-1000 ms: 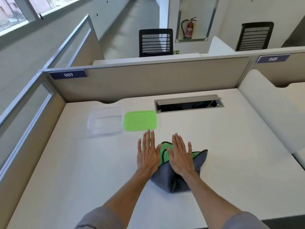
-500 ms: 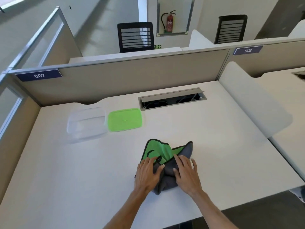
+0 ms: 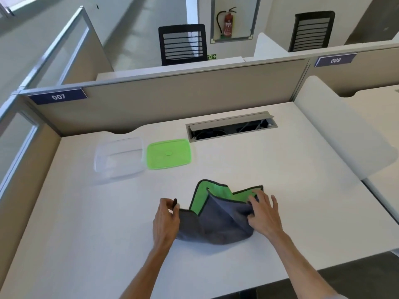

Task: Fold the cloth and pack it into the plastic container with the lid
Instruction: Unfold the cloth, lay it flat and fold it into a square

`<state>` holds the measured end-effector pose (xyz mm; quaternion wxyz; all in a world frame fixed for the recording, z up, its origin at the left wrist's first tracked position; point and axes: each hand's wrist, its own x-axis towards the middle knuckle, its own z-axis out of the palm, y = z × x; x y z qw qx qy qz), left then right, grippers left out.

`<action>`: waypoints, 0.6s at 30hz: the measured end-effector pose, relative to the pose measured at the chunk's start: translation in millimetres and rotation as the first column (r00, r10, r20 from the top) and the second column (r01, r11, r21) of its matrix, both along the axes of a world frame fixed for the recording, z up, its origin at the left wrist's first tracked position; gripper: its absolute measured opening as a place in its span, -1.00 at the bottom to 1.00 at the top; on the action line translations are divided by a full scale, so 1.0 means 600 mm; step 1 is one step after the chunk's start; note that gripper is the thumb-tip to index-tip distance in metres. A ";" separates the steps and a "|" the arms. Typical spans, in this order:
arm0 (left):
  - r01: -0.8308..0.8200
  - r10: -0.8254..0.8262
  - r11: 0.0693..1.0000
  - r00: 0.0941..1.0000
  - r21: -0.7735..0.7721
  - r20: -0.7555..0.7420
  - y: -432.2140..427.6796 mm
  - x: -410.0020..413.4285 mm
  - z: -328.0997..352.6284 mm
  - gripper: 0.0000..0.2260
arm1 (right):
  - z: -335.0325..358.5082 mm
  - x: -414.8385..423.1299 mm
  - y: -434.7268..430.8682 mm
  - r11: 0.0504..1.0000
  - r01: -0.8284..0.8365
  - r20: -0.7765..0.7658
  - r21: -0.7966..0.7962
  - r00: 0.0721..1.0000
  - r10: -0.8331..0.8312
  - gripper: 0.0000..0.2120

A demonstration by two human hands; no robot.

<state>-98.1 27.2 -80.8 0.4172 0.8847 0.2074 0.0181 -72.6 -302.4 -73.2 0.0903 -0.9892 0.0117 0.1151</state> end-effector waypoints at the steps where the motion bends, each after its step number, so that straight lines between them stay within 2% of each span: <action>1: -0.033 0.033 0.999 0.999 -0.002 -0.014 0.011 0.000 0.001 -0.90 | 0.002 0.002 -0.006 1.000 0.019 0.001 -0.006 1.000 -0.019 -0.60; 5: -0.084 0.088 0.994 0.994 0.066 -0.063 0.035 0.000 -0.002 -0.83 | 0.003 0.005 -0.029 0.982 0.188 0.014 -0.020 0.982 -0.188 -0.54; 7: -0.025 0.040 0.989 0.994 0.145 -0.103 0.029 -0.003 -0.003 -0.68 | 0.002 0.000 -0.039 0.947 0.321 0.063 -0.025 0.946 -0.319 -0.52; 9: 0.051 -0.028 0.974 0.994 0.222 -0.107 0.012 -0.004 0.001 -0.61 | 0.003 0.000 -0.041 0.920 0.390 0.126 0.043 0.911 -0.392 -0.53; 11: 0.155 -0.137 0.961 0.986 0.230 -0.092 -0.014 0.004 0.007 -0.60 | 0.008 0.006 -0.033 0.938 0.317 0.124 0.136 0.934 -0.334 -0.53; 13: 0.343 -0.329 0.913 0.939 0.219 -0.098 -0.047 0.021 0.016 -0.56 | 0.016 0.012 -0.018 0.972 0.156 0.066 0.173 0.983 -0.170 -0.51; 15: 0.549 -0.540 0.807 0.835 0.217 -0.107 -0.083 0.040 0.025 -0.50 | 0.026 0.015 -0.004 0.976 0.066 0.010 0.206 0.998 -0.070 -0.55; 18: 0.732 -0.744 0.638 0.666 0.241 -0.054 -0.130 0.070 0.044 -0.35 | 0.044 0.017 0.014 0.957 0.021 0.037 0.289 0.999 -0.033 -0.74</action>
